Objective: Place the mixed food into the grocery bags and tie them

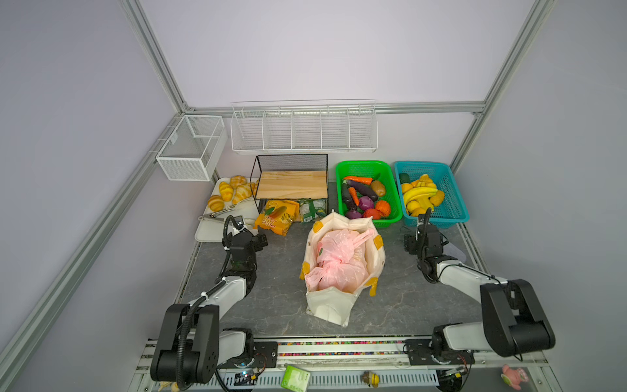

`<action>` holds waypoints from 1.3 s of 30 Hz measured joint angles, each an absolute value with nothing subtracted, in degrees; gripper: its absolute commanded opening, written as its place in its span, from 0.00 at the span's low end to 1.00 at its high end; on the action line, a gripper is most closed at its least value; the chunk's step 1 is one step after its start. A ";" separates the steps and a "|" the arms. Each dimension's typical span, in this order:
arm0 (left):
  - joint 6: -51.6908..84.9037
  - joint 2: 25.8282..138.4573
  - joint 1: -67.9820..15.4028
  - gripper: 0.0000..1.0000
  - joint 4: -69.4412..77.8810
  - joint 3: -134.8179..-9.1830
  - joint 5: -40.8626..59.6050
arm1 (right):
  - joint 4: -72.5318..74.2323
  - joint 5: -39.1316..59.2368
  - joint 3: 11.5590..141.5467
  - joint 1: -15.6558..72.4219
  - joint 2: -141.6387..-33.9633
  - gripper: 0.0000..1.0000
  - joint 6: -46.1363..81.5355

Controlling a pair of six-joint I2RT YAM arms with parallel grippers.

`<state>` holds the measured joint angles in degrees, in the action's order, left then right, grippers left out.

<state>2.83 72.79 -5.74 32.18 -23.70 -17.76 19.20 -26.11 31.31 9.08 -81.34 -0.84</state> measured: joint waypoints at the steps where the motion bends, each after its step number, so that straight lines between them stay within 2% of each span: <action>1: 2.55 73.36 -4.99 0.99 32.77 -23.77 -16.53 | 21.76 -25.87 31.11 9.02 -82.63 0.89 -1.39; 4: 2.52 76.31 -2.98 0.99 35.81 -23.75 -14.00 | 28.25 -24.73 29.93 8.38 -84.97 0.89 -2.46; 8: 2.48 86.08 -1.98 0.99 46.68 -21.69 -12.01 | 36.84 -21.98 25.80 4.97 -85.54 0.89 -1.98; 11: 2.46 87.70 -1.87 0.99 44.69 -21.32 -10.07 | 44.93 -19.38 21.98 2.59 -87.15 0.89 -1.72; 20: 1.80 88.18 -1.87 0.98 47.81 -22.39 -7.53 | 49.47 -14.94 21.15 2.24 -88.20 0.89 -1.48; 39: 1.61 88.31 -1.87 0.98 49.39 -22.39 -7.40 | 50.02 -14.02 21.15 2.24 -88.20 0.89 -1.32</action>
